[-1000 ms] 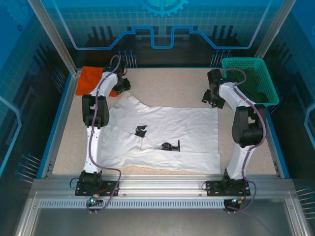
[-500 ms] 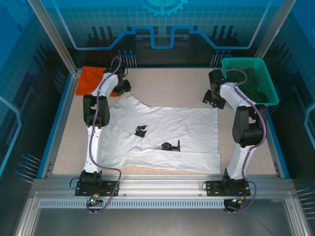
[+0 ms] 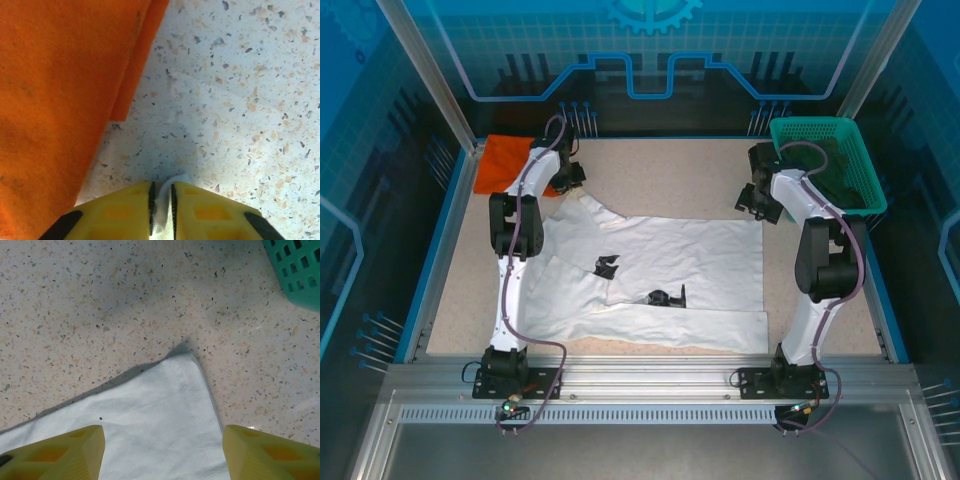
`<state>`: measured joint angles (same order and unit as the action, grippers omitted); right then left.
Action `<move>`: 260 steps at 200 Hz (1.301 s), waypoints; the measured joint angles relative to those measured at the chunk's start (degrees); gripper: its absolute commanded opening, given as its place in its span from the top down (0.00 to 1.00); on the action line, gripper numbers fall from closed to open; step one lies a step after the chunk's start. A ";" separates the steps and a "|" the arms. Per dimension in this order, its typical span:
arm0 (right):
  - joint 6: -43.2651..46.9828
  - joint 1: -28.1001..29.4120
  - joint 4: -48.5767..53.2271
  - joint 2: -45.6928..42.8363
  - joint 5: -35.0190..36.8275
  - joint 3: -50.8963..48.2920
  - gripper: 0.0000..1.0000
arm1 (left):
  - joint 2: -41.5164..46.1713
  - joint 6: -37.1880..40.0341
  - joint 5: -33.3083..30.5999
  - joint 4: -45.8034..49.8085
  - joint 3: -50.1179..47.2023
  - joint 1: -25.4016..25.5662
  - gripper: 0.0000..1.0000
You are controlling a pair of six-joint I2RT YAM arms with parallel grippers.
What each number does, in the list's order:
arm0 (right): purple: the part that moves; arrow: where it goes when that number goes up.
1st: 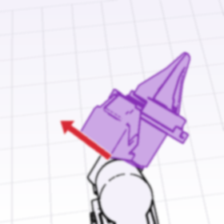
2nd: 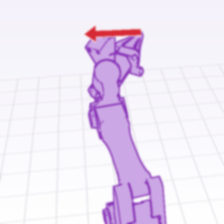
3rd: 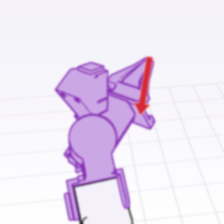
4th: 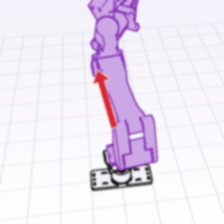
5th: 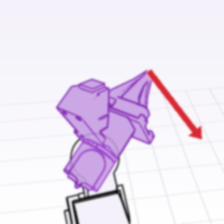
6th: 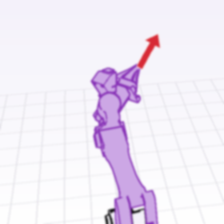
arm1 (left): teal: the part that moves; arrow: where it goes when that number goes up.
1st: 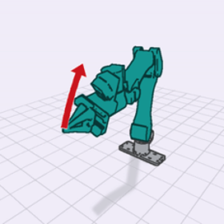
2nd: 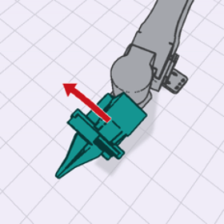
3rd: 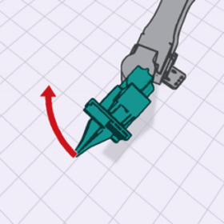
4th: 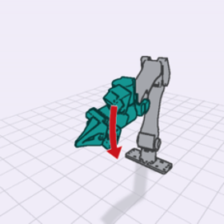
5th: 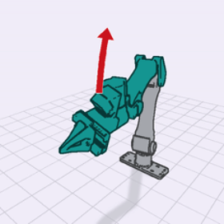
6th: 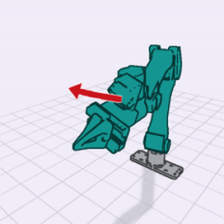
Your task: Fold and stack the t-shirts
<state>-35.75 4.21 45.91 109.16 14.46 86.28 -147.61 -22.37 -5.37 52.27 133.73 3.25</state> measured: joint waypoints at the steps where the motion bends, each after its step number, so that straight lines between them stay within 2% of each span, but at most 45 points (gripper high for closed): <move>1: 0.00 0.00 0.00 0.00 0.00 0.00 0.35 | 0.00 0.02 0.00 0.00 0.02 0.00 0.82; 80: 0.04 -0.15 0.22 0.00 -0.09 0.09 0.35 | 0.00 0.02 0.00 -0.04 0.04 0.00 0.85; 135: 1.20 -0.20 1.53 2.19 1.07 4.00 0.36 | 0.63 -0.04 0.02 -0.02 0.04 0.02 1.00; 194: 3.23 -1.03 2.64 8.13 4.00 7.02 0.38 | 5.46 -0.15 0.00 -0.09 -0.76 1.11 1.00; 260: 2.60 -1.40 2.89 12.15 4.63 9.11 0.44 | 18.49 -3.48 0.81 -4.72 -17.20 3.67 1.00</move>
<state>-33.15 2.81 48.80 121.32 19.09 95.39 -129.12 -25.85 -4.56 47.55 116.53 6.92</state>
